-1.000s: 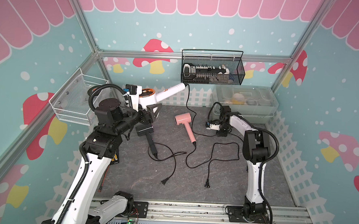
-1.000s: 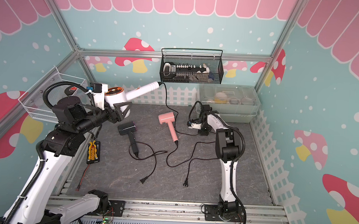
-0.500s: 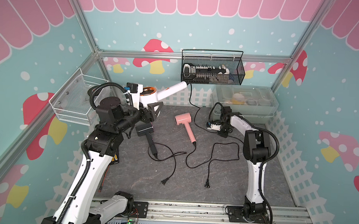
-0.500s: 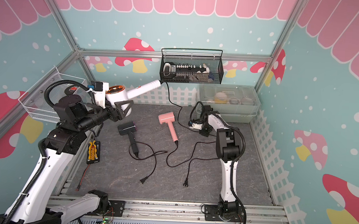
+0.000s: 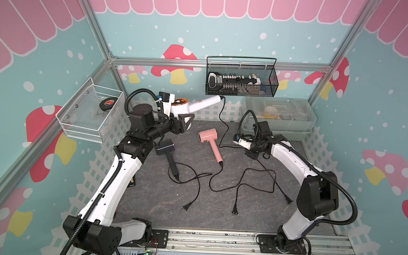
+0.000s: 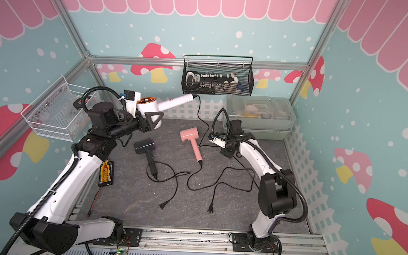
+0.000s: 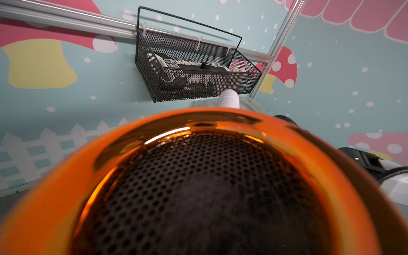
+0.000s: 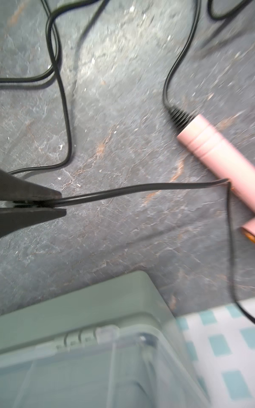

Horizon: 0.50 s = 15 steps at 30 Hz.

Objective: Wrap the cord around the hair dryer
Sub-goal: Wrap the power cord around the hair dryer.

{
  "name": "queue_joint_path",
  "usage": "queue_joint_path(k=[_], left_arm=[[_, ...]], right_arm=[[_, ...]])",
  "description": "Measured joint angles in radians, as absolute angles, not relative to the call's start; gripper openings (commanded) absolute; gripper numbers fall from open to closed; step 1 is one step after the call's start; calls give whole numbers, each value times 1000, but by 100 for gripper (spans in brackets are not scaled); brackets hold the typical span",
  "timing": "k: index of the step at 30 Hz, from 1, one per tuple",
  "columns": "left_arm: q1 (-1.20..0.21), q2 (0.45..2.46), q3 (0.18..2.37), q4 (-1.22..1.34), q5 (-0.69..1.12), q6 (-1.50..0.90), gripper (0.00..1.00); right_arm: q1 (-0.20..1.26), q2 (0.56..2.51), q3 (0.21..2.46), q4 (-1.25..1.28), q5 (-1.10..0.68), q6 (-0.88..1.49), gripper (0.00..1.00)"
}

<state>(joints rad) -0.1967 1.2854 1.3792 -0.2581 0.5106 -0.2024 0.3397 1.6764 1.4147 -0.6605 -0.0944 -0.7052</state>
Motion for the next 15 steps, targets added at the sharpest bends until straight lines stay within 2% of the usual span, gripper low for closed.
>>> queue_joint_path(k=[8, 15], left_arm=[[-197, 1379, 1361, -205, 593, -190, 0], [-199, 1454, 1290, -155, 652, -190, 0]], right_arm=[[441, 1538, 1415, -670, -11, -664, 0], [456, 1448, 1499, -643, 60, -680, 0]])
